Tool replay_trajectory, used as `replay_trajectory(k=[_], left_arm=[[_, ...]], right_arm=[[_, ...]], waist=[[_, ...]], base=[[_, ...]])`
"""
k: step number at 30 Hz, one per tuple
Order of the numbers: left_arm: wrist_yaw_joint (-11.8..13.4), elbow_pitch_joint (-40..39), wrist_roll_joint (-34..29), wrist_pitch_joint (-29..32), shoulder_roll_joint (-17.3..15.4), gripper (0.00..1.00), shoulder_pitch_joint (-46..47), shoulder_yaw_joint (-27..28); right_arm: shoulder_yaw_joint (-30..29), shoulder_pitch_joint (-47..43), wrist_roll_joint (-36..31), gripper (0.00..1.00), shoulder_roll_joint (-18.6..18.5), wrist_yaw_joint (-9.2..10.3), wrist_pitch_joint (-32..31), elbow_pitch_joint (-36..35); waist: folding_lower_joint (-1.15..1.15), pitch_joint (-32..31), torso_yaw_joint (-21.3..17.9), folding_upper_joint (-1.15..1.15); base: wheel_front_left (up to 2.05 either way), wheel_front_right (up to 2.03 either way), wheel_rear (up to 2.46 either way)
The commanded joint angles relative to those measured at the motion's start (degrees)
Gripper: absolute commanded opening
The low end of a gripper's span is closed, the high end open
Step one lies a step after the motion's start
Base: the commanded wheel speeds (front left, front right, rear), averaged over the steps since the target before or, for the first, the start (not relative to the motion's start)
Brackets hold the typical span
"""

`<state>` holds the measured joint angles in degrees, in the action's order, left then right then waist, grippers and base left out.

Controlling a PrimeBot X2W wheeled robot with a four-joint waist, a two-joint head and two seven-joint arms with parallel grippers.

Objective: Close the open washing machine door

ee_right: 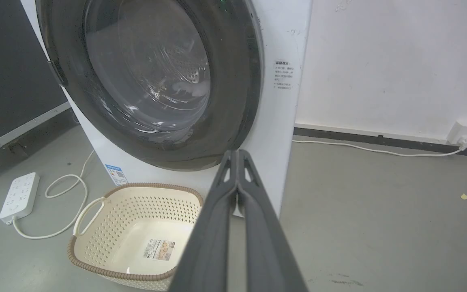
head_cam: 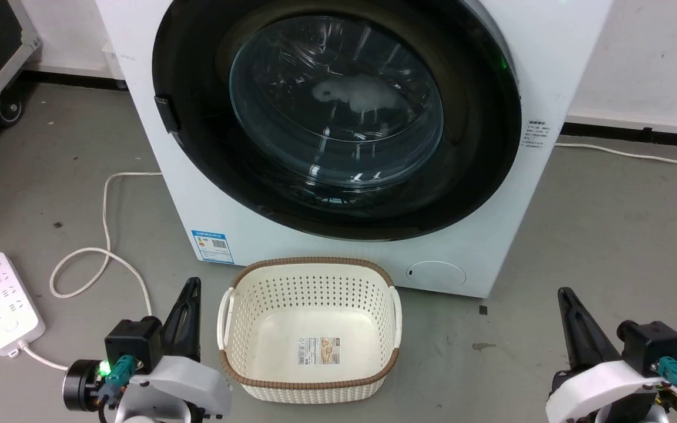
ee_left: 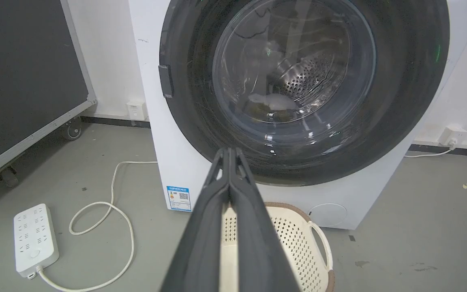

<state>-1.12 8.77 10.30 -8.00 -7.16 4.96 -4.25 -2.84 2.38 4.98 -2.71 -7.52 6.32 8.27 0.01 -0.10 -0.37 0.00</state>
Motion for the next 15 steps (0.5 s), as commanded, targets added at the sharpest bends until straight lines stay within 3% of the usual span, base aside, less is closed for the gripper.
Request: replay_trajectory(k=[1, 15], left_arm=[[0.4, -0.5, -0.6, 0.4, 0.3, 0.00, -0.8, 0.3], [0.5, -2.0, -2.4, 1.8, 1.1, 0.00, -1.6, 1.1]], right_arm=[[0.2, -0.9, -0.4, 0.00, -0.1, 0.01, -0.2, -0.6], [0.7, -1.2, -1.3, 0.00, -0.1, 0.02, -1.4, -2.1]], waist=[[-0.01, 0.0, 0.0, 0.00], [-0.01, 0.0, 0.1, 0.00]], base=[[0.00, 0.00, 0.00], [0.00, 0.00, 0.00]])
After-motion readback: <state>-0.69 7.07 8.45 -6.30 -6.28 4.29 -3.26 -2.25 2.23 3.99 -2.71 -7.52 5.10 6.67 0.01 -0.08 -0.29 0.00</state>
